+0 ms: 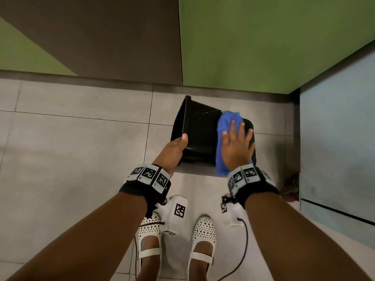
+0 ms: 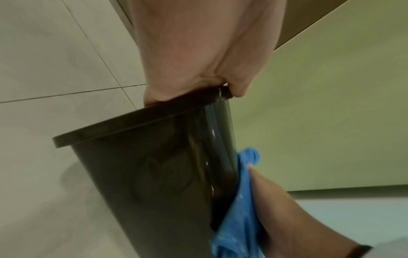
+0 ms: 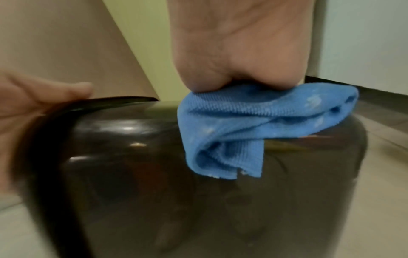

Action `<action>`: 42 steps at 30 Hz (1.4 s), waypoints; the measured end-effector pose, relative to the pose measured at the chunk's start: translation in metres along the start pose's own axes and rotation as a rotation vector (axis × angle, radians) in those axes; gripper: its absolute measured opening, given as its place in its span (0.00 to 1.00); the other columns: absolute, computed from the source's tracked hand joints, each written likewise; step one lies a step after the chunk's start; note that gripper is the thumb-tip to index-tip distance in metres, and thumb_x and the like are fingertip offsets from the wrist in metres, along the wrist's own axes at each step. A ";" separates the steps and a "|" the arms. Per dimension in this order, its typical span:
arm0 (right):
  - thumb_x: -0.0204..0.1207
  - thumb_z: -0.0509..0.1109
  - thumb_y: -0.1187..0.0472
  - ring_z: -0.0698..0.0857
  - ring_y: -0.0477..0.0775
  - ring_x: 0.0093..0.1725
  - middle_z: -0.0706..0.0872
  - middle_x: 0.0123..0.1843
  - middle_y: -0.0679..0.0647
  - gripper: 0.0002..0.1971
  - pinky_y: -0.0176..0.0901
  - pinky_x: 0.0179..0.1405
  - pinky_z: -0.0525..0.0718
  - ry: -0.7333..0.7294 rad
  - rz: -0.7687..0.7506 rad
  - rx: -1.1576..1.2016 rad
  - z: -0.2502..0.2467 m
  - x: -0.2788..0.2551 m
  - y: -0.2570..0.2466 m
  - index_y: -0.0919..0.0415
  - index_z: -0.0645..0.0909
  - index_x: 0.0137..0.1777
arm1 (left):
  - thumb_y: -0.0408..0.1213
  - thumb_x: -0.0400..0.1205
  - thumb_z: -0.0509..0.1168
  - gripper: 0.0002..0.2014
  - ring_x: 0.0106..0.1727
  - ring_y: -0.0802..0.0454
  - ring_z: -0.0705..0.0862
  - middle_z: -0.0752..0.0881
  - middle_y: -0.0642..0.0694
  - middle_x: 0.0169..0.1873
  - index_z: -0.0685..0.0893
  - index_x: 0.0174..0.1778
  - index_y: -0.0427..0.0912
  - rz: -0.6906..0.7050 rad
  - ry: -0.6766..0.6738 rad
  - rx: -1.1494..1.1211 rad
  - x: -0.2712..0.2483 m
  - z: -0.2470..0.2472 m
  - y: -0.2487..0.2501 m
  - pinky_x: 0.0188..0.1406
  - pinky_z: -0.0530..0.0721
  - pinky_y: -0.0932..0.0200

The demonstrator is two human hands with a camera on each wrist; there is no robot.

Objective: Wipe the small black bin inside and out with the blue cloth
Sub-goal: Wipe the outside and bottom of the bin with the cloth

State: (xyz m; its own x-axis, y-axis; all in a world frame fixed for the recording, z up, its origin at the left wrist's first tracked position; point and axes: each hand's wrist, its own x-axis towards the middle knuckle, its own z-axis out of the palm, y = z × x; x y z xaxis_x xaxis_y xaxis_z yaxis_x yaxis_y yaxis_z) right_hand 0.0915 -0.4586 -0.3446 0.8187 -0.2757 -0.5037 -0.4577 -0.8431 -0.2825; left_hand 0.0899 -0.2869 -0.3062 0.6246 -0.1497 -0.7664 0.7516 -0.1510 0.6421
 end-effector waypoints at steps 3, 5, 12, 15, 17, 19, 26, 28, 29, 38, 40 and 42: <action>0.86 0.43 0.48 0.46 0.66 0.84 0.48 0.86 0.57 0.27 0.66 0.80 0.50 0.029 0.166 0.017 0.009 0.006 0.011 0.52 0.46 0.84 | 0.63 0.78 0.50 0.34 0.72 0.45 0.76 0.80 0.43 0.69 0.75 0.72 0.44 -0.022 -0.002 0.028 0.005 -0.003 -0.003 0.77 0.69 0.43; 0.86 0.43 0.48 0.44 0.66 0.84 0.45 0.86 0.58 0.27 0.65 0.80 0.48 0.027 0.179 0.014 0.014 0.003 0.001 0.53 0.46 0.83 | 0.58 0.84 0.48 0.29 0.71 0.45 0.77 0.81 0.42 0.68 0.75 0.72 0.42 -0.031 -0.001 0.009 0.008 -0.005 -0.006 0.77 0.70 0.45; 0.86 0.42 0.48 0.37 0.59 0.84 0.39 0.86 0.50 0.26 0.59 0.81 0.39 -0.056 -0.234 -0.003 0.039 -0.024 -0.060 0.48 0.44 0.83 | 0.56 0.85 0.48 0.24 0.68 0.46 0.80 0.83 0.42 0.66 0.79 0.66 0.46 -0.022 0.034 -0.094 0.014 0.000 -0.016 0.73 0.74 0.43; 0.86 0.41 0.46 0.38 0.57 0.84 0.42 0.86 0.48 0.26 0.62 0.81 0.39 -0.060 -0.254 -0.022 0.039 -0.014 -0.049 0.45 0.44 0.83 | 0.52 0.87 0.45 0.25 0.70 0.46 0.79 0.81 0.41 0.68 0.76 0.70 0.43 -0.015 0.030 -0.078 0.013 0.002 -0.019 0.75 0.72 0.45; 0.85 0.42 0.45 0.39 0.59 0.84 0.43 0.86 0.49 0.26 0.64 0.80 0.40 -0.022 -0.208 -0.030 0.036 -0.005 -0.031 0.44 0.45 0.83 | 0.55 0.85 0.47 0.29 0.75 0.47 0.74 0.78 0.41 0.72 0.73 0.75 0.41 -0.013 0.039 -0.024 0.013 0.000 -0.024 0.79 0.66 0.45; 0.85 0.42 0.45 0.41 0.61 0.84 0.44 0.86 0.52 0.27 0.65 0.80 0.42 0.002 -0.118 -0.017 0.031 0.004 -0.006 0.45 0.45 0.83 | 0.56 0.84 0.48 0.29 0.74 0.45 0.75 0.79 0.40 0.71 0.74 0.73 0.40 -0.018 0.023 0.013 0.012 -0.003 -0.028 0.79 0.66 0.45; 0.86 0.44 0.49 0.45 0.67 0.84 0.45 0.86 0.57 0.28 0.64 0.79 0.50 0.052 0.290 0.105 0.025 0.002 0.027 0.54 0.45 0.84 | 0.43 0.88 0.47 0.19 0.66 0.46 0.78 0.81 0.41 0.65 0.73 0.71 0.43 0.076 -0.007 0.090 0.006 0.002 -0.023 0.71 0.73 0.52; 0.86 0.45 0.51 0.44 0.66 0.84 0.44 0.86 0.57 0.28 0.63 0.80 0.49 0.037 0.263 0.173 0.025 -0.011 0.008 0.55 0.46 0.84 | 0.41 0.88 0.47 0.18 0.61 0.51 0.79 0.82 0.44 0.61 0.74 0.70 0.43 0.109 0.002 0.063 0.001 0.007 -0.016 0.62 0.77 0.62; 0.86 0.45 0.51 0.43 0.65 0.84 0.42 0.86 0.56 0.27 0.63 0.80 0.47 0.012 0.193 0.201 0.026 -0.020 -0.003 0.55 0.45 0.84 | 0.40 0.88 0.48 0.17 0.59 0.53 0.81 0.83 0.45 0.59 0.76 0.68 0.42 0.129 0.014 0.037 -0.001 0.010 -0.012 0.60 0.78 0.63; 0.86 0.43 0.49 0.38 0.55 0.84 0.40 0.86 0.47 0.26 0.58 0.82 0.40 -0.023 -0.128 0.236 0.001 -0.044 -0.065 0.46 0.43 0.83 | 0.42 0.85 0.54 0.19 0.40 0.49 0.76 0.81 0.39 0.37 0.80 0.43 0.28 0.279 0.200 0.049 -0.007 0.017 0.008 0.46 0.76 0.49; 0.86 0.42 0.48 0.40 0.57 0.85 0.42 0.86 0.48 0.26 0.61 0.82 0.42 0.002 -0.093 0.226 -0.013 -0.026 -0.058 0.45 0.43 0.83 | 0.46 0.82 0.56 0.22 0.41 0.48 0.75 0.79 0.39 0.37 0.78 0.45 0.26 0.288 0.162 0.048 -0.010 0.014 0.017 0.46 0.75 0.48; 0.86 0.41 0.48 0.41 0.59 0.85 0.44 0.86 0.50 0.26 0.64 0.82 0.43 -0.006 -0.018 0.221 -0.028 -0.009 -0.051 0.46 0.43 0.83 | 0.45 0.83 0.56 0.21 0.41 0.47 0.76 0.78 0.38 0.37 0.78 0.46 0.26 0.278 0.114 0.056 -0.015 0.011 0.024 0.48 0.76 0.48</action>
State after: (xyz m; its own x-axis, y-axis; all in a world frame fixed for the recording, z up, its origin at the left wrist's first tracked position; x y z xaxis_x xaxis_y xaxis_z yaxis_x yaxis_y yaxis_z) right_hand 0.1172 -0.4265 -0.3026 0.8257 -0.2582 -0.5016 -0.5083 -0.7261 -0.4629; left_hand 0.0966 -0.2992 -0.2791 0.8267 -0.0829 -0.5565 0.5379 -0.1736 0.8249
